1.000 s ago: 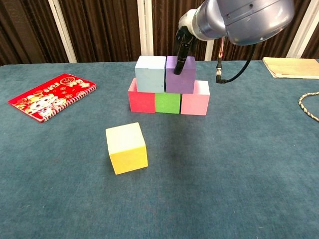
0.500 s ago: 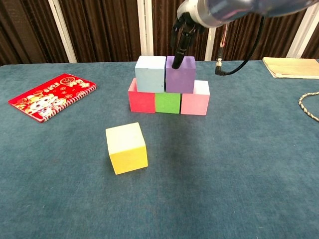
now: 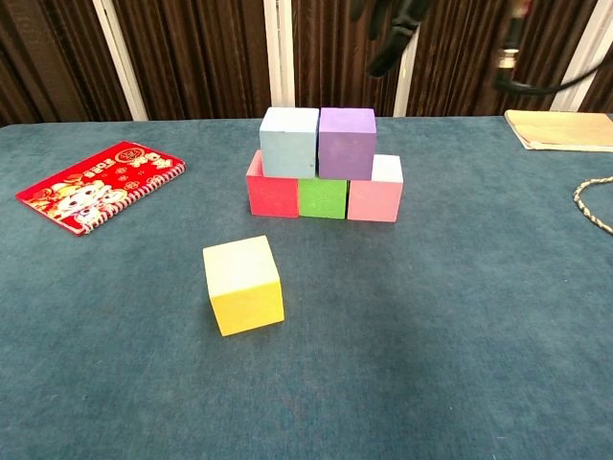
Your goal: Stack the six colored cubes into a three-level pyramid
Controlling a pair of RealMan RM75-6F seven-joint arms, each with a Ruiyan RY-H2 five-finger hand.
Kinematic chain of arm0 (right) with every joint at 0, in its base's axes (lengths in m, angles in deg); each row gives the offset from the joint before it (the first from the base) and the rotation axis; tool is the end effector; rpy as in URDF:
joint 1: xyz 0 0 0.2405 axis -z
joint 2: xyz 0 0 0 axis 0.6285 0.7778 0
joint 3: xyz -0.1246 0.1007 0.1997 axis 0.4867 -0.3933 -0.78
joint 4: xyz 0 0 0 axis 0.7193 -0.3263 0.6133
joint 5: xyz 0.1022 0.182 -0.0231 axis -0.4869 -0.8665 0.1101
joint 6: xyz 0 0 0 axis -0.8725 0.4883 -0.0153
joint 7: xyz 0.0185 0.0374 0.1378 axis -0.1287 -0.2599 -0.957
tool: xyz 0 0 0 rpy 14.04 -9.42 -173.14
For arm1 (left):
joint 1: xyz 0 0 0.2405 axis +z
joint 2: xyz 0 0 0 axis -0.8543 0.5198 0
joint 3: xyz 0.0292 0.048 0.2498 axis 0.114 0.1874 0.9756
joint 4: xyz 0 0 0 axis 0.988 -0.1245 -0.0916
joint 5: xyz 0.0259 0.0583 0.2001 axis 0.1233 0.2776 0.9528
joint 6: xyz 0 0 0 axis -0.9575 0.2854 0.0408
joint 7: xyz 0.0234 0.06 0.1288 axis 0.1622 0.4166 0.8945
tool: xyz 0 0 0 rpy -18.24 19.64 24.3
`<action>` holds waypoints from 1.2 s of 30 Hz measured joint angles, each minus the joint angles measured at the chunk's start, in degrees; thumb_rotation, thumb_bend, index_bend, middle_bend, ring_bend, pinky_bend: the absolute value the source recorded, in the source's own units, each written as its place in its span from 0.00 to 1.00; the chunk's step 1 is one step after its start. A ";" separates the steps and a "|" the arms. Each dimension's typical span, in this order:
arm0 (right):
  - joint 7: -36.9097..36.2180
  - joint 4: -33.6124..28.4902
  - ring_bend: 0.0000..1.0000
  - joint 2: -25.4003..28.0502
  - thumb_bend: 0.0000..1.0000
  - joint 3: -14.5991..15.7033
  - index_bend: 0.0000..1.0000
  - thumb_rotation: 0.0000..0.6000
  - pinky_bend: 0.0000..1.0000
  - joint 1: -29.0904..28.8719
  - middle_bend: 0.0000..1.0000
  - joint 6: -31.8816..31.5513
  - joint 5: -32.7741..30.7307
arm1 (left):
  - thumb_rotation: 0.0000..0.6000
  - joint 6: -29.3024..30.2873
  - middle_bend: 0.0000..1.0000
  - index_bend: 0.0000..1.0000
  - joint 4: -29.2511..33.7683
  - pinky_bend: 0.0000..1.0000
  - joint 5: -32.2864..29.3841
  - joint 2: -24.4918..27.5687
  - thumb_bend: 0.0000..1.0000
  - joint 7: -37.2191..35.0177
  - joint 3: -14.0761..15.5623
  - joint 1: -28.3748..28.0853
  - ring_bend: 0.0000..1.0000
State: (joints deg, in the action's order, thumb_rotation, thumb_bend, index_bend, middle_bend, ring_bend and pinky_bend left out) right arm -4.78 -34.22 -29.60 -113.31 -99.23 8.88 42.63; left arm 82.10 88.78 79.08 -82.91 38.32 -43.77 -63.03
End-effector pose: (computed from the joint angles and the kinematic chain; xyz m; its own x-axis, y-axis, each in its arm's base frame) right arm 0.0053 -0.3452 0.1102 0.2484 -0.3090 0.9180 -0.9663 -0.1450 0.2127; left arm -0.3445 0.2195 0.2157 0.2696 -0.4112 0.8707 0.9526 0.2463 -0.1786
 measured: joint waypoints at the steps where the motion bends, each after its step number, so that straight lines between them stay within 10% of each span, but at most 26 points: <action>1: -0.83 -1.60 0.21 0.85 0.13 0.64 0.28 1.00 0.00 1.12 0.30 -0.19 1.22 | 1.00 0.02 0.10 0.16 0.10 0.00 0.14 0.02 0.32 -0.05 0.07 0.00 0.01; 11: -9.17 -8.08 0.21 2.10 0.13 12.35 0.28 1.00 0.00 9.99 0.30 1.81 18.96 | 1.00 0.41 0.10 0.16 0.86 0.00 0.93 0.33 0.32 -0.47 0.46 0.21 0.01; 20: -14.40 -3.63 0.21 -8.38 0.13 22.14 0.26 1.00 0.00 14.02 0.30 1.89 32.98 | 1.00 -0.32 0.10 0.16 0.82 0.00 0.52 0.05 0.32 0.06 0.57 -0.14 0.01; 36: -10.39 10.59 0.17 -25.29 0.13 23.02 0.13 1.00 0.00 9.89 0.18 1.05 31.92 | 1.00 -1.19 0.10 0.16 -0.06 0.00 0.71 -0.88 0.32 1.30 1.15 -0.95 0.01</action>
State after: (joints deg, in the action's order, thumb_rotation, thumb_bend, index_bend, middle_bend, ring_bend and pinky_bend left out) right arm -15.17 -23.63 -54.89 -90.29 -89.35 9.93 74.55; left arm 80.91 88.72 79.80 -83.79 39.62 -42.62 -63.98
